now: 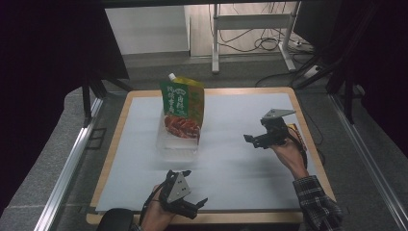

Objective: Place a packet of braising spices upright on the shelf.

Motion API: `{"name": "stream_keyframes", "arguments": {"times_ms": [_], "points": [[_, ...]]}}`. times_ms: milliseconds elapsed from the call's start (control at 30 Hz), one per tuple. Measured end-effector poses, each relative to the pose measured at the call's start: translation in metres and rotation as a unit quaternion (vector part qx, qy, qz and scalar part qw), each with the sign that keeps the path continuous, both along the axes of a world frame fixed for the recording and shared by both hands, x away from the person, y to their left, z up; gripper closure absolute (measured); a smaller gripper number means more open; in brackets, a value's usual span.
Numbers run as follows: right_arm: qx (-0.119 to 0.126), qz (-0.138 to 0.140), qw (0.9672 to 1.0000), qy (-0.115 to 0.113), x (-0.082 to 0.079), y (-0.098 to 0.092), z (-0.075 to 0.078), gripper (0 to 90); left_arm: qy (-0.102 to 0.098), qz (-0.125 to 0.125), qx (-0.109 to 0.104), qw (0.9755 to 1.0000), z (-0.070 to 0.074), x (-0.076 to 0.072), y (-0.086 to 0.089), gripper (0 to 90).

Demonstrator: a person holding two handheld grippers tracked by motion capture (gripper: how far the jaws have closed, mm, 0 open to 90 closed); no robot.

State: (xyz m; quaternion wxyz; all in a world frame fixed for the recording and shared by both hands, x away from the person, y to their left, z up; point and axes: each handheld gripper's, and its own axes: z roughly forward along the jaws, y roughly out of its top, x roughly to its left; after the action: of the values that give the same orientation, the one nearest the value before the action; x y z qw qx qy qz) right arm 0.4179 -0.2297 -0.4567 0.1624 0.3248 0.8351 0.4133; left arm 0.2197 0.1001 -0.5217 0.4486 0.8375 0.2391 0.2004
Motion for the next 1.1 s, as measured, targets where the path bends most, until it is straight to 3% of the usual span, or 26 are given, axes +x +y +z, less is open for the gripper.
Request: {"name": "stream_keyframes", "arguments": {"times_ms": [200, 333, 767, 967, 1100], "points": [[-0.010, -0.019, 0.9998, 0.002, 0.004, -0.010, -0.002, 1.8, -0.001, 0.001, -0.001, 1.0000, 0.000, 0.000, 0.000, 0.7], [-0.004, -0.038, 0.9993, 0.007, 0.007, -0.021, -0.004, 1.7, -0.001, 0.001, -0.001, 1.0000, 0.000, 0.000, 0.001, 0.8], [-0.019, -0.096, 0.9944, 0.041, 0.018, -0.060, -0.009, 1.5, 0.000, -0.001, 0.001, 1.0000, 0.000, 0.000, 0.000, 0.8], [-0.022, -0.129, 0.9904, 0.046, 0.020, -0.077, -0.009, 1.7, 0.000, -0.002, 0.002, 1.0000, 0.000, 0.000, 0.000, 0.9], [-0.038, -0.163, 0.9846, 0.050, 0.022, -0.084, -0.012, 6.8, -0.001, -0.002, 0.004, 1.0000, 0.000, 0.000, -0.001, 0.9]]}}
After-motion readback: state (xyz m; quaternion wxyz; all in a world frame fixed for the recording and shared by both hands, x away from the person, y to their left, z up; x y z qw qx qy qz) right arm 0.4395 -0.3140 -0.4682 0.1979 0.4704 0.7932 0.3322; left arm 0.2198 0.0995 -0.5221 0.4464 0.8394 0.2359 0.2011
